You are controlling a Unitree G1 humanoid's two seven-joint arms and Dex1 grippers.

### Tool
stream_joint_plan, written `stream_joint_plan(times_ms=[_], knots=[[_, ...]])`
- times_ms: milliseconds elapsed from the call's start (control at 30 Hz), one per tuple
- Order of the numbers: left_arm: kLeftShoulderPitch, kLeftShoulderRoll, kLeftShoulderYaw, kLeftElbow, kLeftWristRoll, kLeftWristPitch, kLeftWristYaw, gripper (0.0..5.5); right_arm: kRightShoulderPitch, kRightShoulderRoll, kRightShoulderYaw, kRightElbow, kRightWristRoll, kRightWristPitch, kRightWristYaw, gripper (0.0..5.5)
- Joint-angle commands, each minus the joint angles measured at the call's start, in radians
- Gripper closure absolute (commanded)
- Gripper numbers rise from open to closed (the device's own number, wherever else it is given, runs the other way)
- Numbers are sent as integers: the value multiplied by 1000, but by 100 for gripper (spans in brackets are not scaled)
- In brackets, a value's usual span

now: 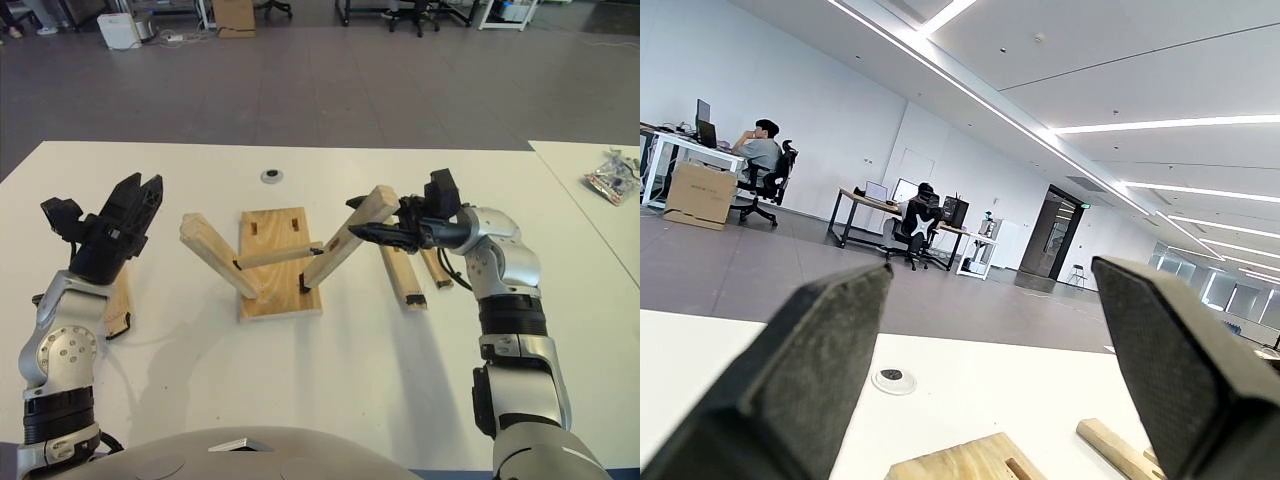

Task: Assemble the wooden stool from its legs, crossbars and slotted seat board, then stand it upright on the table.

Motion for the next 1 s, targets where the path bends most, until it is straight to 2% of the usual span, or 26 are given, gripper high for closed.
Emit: stream_joint_plan(times_ms=[33,333,467,633,733,900,1000], knots=[[13,-13,-6,-19,-3,-6,3,184,-59,-23,58,49,-28,-39,7,343],[40,-63,-29,-35,12,-35,12,184,-144,-145,312,89,42,-81,7,343],[62,-88,-40,-49,18,-52,22,184,-179,-154,384,147,60,-96,7,343],[79,-108,-65,-77,38,-58,52,184,-212,-135,441,195,56,-135,7,343],[103,-131,-122,-132,78,-42,103,184,-179,-145,461,177,55,-161,7,343],[168,-196,-228,-222,100,-38,172,184,-107,-157,464,139,60,-203,7,343],[174,-204,-235,-217,108,-49,182,184,-98,-153,459,136,60,-218,7,343]])
